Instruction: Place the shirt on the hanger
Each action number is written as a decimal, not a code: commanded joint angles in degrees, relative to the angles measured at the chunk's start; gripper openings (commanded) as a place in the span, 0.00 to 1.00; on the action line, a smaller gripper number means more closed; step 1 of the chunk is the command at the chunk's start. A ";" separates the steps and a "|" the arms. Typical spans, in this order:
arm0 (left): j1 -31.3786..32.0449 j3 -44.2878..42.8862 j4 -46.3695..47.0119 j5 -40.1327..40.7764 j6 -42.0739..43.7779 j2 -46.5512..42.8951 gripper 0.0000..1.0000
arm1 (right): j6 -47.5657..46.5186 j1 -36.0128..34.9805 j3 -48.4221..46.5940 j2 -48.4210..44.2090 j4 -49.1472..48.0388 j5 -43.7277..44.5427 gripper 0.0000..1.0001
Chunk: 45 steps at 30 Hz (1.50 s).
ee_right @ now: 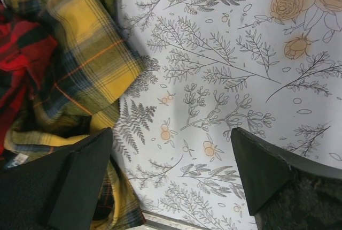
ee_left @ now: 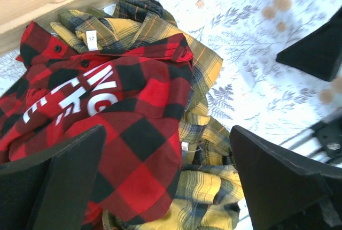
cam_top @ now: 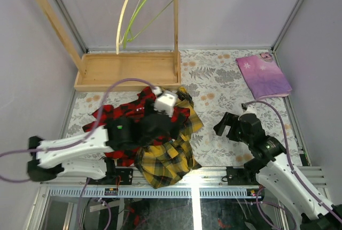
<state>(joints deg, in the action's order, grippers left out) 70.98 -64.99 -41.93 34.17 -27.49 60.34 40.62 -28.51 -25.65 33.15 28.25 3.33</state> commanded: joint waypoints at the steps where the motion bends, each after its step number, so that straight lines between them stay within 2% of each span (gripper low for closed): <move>1: 5.62 -6.37 -4.48 14.34 -0.68 11.53 0.97 | 5.31 -0.32 1.41 -4.69 1.73 -1.70 1.00; 6: 6.73 -8.12 -4.67 14.40 2.49 19.81 0.93 | 6.54 -0.39 2.71 -7.35 2.80 -4.45 0.99; 15: 6.43 -8.70 -5.61 15.91 4.92 29.73 0.75 | 8.03 -0.32 5.36 -11.28 3.32 -5.84 0.99; 21: 5.94 -10.75 -8.88 20.54 3.76 36.29 0.73 | 9.29 -0.36 6.48 -11.62 2.83 -6.76 0.98; 25: 3.64 -10.55 -8.53 20.37 3.83 36.61 0.61 | 9.69 -0.40 6.65 -11.54 2.53 -7.55 0.98; 28: 1.13 -9.81 -7.76 20.15 4.88 35.72 0.47 | 10.72 -0.36 7.04 -11.56 1.76 -7.38 0.98; 32: -2.62 -8.21 -7.02 19.44 5.32 32.28 0.22 | 12.76 -0.36 7.81 -11.62 -0.21 -7.91 0.98; 37: -10.64 -4.77 -3.92 12.64 6.40 20.85 0.00 | 14.14 -0.37 9.38 -11.38 -3.28 -9.51 0.98; 41: -21.92 -0.87 -2.06 5.16 6.10 11.02 0.00 | 13.88 -0.33 9.92 -10.69 -5.13 -10.90 0.98; 45: -29.68 2.79 -1.14 0.70 5.47 1.69 0.00 | 13.18 -0.32 9.61 -10.23 -7.23 -11.92 0.98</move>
<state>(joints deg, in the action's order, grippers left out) 46.28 -65.63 -45.50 41.08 -21.26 68.69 53.80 -28.51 -15.75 22.37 25.67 -5.78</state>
